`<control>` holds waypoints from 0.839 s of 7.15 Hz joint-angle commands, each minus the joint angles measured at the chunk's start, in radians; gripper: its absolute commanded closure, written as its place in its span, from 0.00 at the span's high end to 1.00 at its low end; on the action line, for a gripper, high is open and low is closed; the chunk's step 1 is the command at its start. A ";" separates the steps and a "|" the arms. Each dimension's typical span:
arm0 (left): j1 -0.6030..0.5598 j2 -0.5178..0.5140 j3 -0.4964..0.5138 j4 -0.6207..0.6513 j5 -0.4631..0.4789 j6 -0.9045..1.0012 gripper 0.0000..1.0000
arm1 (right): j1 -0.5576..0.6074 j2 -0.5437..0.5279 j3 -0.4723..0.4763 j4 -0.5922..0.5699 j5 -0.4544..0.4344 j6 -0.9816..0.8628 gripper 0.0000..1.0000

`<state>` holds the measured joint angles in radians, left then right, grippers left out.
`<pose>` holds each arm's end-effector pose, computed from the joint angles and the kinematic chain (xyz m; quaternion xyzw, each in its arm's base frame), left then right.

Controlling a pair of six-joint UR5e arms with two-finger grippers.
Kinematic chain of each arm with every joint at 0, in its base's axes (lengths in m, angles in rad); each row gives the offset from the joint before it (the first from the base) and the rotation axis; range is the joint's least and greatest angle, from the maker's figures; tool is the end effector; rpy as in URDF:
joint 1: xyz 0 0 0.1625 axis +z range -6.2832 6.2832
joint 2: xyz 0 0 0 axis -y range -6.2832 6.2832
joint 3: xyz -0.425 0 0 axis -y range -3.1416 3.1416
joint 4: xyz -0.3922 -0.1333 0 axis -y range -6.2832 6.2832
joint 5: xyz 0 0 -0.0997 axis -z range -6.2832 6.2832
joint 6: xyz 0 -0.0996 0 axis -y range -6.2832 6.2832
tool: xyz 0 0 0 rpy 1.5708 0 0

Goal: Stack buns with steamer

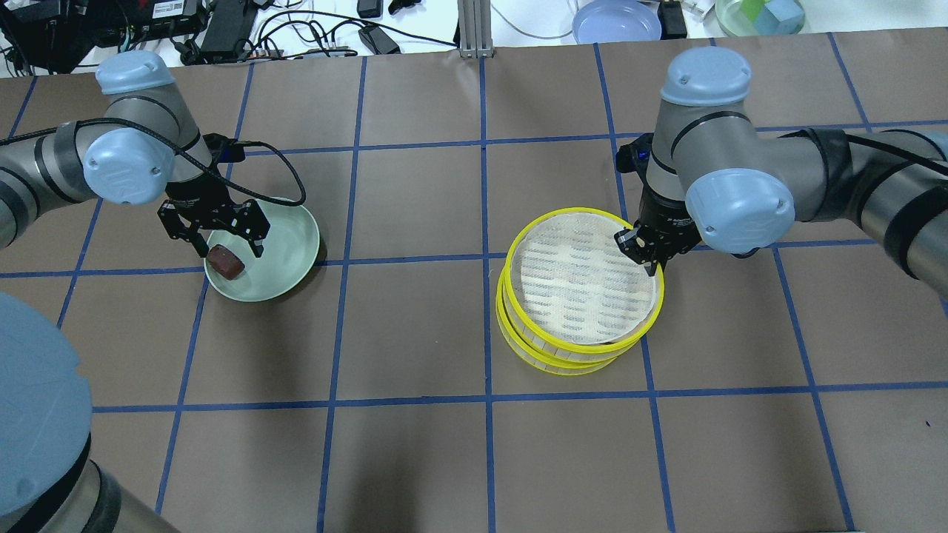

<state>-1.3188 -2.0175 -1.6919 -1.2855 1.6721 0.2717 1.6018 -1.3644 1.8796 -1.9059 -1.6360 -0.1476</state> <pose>0.0259 -0.5947 0.2119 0.0169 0.9887 0.1488 0.0120 0.1425 -0.5045 0.2696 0.0917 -0.9912 -0.0916 0.0272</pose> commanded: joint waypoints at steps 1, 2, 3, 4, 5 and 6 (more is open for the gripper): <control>0.009 -0.033 0.001 0.024 0.020 0.000 0.50 | 0.035 0.005 -0.004 -0.002 -0.007 0.043 0.06; 0.016 -0.036 0.000 0.025 0.020 0.014 0.05 | 0.035 0.007 -0.005 -0.002 -0.025 0.043 0.06; 0.018 -0.029 0.001 0.023 0.047 0.026 0.00 | 0.035 0.007 -0.005 -0.002 -0.025 0.043 0.30; 0.018 -0.024 0.003 0.023 0.084 0.030 0.00 | 0.035 0.005 -0.007 -0.001 -0.015 0.046 0.99; 0.016 -0.017 0.011 0.012 0.084 0.031 0.00 | 0.035 0.001 -0.013 -0.004 -0.012 0.051 1.00; 0.016 -0.004 0.015 0.009 0.083 0.031 0.00 | 0.033 -0.025 -0.099 0.011 -0.012 0.048 1.00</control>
<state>-1.3020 -2.0342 -1.6827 -1.2705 1.7509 0.3011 1.6364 -1.3683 1.8478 -1.9055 -1.6494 -0.0993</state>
